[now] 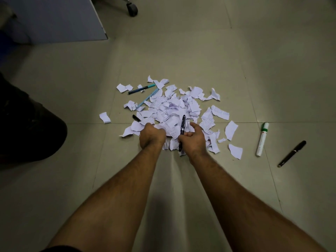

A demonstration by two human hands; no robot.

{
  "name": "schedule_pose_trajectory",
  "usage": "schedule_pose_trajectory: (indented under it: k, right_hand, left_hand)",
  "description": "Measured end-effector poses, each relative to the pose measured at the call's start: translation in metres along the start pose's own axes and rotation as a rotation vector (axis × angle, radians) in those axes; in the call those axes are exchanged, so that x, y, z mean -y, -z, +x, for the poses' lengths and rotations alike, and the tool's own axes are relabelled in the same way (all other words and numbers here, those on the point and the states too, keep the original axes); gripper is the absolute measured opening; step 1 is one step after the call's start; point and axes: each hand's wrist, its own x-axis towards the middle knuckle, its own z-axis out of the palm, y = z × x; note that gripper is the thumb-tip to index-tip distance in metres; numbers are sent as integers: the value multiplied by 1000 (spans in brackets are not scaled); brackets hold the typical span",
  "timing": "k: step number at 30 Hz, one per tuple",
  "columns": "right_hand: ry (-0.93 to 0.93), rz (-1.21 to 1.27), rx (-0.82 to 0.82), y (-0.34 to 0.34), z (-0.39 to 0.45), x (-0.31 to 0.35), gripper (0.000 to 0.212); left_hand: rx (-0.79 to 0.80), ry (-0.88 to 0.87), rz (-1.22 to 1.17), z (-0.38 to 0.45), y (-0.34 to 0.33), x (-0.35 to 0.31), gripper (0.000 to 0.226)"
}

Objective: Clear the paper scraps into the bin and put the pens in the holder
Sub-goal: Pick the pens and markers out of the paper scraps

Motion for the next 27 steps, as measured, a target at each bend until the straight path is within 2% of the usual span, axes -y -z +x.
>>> schedule_pose_trajectory:
  k: [2,5,13,18,20,22,24,27]
  right_hand:
    - [-4,-20,3,1,-1,-2,67]
    - [19,-81,6,-4,-5,-3,67]
    - [35,-115,-8,-21,-14,4,68]
    - [68,-79,-16,-20,-20,13,69]
    - [91,-74,-35,-11,-22,18,66]
    - [124,-60,-96,6,-24,22,61]
    - [144,-46,-161,29,-26,24,58]
    - [59,47,-276,70,-25,15,52]
  left_hand:
    - [-49,-32,50,-5,-4,6,35]
    - [-84,20,13,-3,1,10,32]
    - [-2,254,-147,6,17,2,39]
    - [48,271,-308,9,5,9,50]
    - [73,283,-385,-17,19,-4,40]
    - [83,241,-412,-41,22,-17,28]
    - [84,140,-407,-60,14,-28,27]
    - [191,37,-426,-90,-12,-48,15]
